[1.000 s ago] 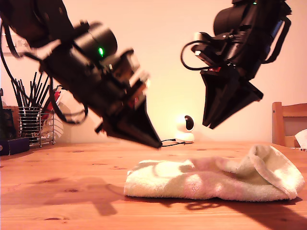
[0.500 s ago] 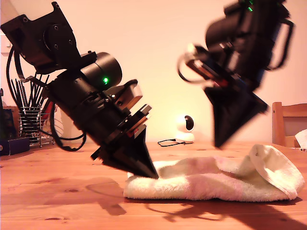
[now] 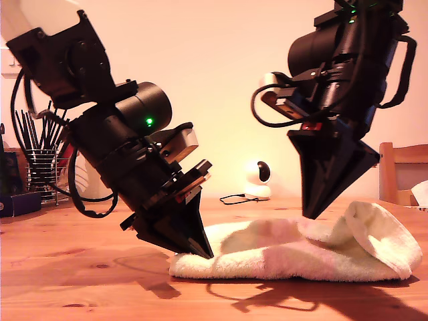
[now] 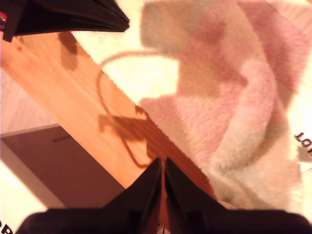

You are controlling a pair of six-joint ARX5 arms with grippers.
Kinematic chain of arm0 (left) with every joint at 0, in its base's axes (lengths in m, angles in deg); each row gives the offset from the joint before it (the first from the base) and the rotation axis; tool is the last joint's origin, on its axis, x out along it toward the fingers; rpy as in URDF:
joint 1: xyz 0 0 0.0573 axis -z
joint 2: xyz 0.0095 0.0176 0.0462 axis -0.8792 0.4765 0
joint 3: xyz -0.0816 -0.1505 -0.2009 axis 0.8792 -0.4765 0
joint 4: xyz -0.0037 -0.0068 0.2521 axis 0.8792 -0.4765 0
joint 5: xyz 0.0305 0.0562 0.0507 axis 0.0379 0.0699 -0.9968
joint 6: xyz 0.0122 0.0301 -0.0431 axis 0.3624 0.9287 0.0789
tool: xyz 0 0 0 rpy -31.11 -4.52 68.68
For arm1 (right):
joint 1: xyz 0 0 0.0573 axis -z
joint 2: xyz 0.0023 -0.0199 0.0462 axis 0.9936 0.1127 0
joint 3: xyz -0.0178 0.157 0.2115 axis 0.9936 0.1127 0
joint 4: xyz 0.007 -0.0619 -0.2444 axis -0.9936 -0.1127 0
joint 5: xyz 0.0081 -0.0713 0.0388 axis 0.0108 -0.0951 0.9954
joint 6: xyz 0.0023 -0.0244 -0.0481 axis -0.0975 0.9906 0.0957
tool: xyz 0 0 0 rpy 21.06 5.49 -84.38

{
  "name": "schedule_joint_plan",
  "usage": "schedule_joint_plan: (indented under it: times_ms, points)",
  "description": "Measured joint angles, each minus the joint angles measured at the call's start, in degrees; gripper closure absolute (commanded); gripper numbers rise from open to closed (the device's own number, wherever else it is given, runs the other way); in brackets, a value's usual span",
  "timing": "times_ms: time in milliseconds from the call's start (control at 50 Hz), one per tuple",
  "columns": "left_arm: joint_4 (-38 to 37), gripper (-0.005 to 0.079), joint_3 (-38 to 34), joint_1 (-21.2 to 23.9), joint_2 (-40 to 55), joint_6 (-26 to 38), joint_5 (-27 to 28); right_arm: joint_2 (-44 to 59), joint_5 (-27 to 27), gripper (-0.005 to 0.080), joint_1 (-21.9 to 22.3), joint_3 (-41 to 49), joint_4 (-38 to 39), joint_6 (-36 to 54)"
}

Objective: Fold the tea towel in front of you. After folding it, place it to the right side.

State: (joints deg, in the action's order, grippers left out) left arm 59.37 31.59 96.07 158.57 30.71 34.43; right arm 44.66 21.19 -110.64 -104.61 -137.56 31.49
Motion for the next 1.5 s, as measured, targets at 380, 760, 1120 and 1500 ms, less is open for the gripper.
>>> schedule_joint_plan:
  times_ms: [380,760,1120,1500]
  points:
    - [-11.2,0.0764,2.4,-0.5,-0.5,1.4,-2.3,0.0,0.3,0.0763,-2.4,0.0,-0.9,0.2]
    - [-15.5,0.0764,2.7,-0.6,-1.0,2.4,-2.3,1.1,-6.3,0.0763,-7.0,2.6,1.9,0.2]
    - [-21.2,0.0764,2.9,-0.8,-1.4,4.9,-2.1,3.1,-18.3,0.0763,-4.7,2.6,9.7,0.3]
    - [-24.4,0.0764,2.8,-0.8,-1.6,5.9,-1.8,3.1,-22.3,0.0763,-2.6,2.6,14.2,2.8]
